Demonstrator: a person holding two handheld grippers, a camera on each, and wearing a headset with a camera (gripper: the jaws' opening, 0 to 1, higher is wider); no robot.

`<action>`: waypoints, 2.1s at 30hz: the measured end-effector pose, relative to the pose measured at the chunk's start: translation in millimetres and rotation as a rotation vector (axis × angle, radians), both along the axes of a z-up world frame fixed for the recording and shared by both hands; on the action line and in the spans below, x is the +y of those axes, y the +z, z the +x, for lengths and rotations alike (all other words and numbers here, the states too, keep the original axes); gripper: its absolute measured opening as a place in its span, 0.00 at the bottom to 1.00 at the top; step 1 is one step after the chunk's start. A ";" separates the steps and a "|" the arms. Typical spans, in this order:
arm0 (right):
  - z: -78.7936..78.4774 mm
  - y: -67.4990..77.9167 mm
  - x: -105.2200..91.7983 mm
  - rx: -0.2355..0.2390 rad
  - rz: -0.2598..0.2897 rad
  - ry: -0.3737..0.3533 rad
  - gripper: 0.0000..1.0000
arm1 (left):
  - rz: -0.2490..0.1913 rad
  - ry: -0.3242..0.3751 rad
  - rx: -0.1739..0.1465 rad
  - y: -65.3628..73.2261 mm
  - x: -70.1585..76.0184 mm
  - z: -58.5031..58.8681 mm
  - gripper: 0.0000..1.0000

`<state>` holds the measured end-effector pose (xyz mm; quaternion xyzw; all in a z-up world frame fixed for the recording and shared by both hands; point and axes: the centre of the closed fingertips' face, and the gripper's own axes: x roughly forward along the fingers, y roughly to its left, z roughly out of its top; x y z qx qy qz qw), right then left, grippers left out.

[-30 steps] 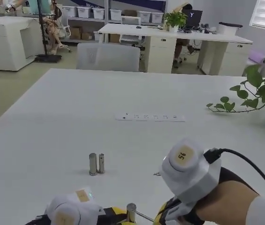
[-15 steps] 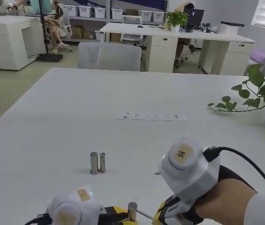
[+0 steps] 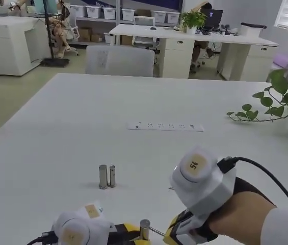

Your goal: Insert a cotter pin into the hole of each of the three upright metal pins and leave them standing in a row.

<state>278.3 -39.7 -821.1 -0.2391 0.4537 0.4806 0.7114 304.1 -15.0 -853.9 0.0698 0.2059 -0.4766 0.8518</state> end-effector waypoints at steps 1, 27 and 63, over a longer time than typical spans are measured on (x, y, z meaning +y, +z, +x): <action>0.5 -0.1 0.4 -0.001 0.000 0.001 0.03 | 0.000 0.000 0.000 0.0 0.0 -0.1 0.11; 11.6 -1.7 20.3 -0.028 0.002 0.028 0.04 | -0.001 -0.008 -0.006 -0.3 -1.8 -0.6 0.11; 9.4 -1.0 18.9 -0.068 -0.005 0.089 0.09 | -0.003 -0.007 -0.002 -1.4 -2.5 -0.1 0.11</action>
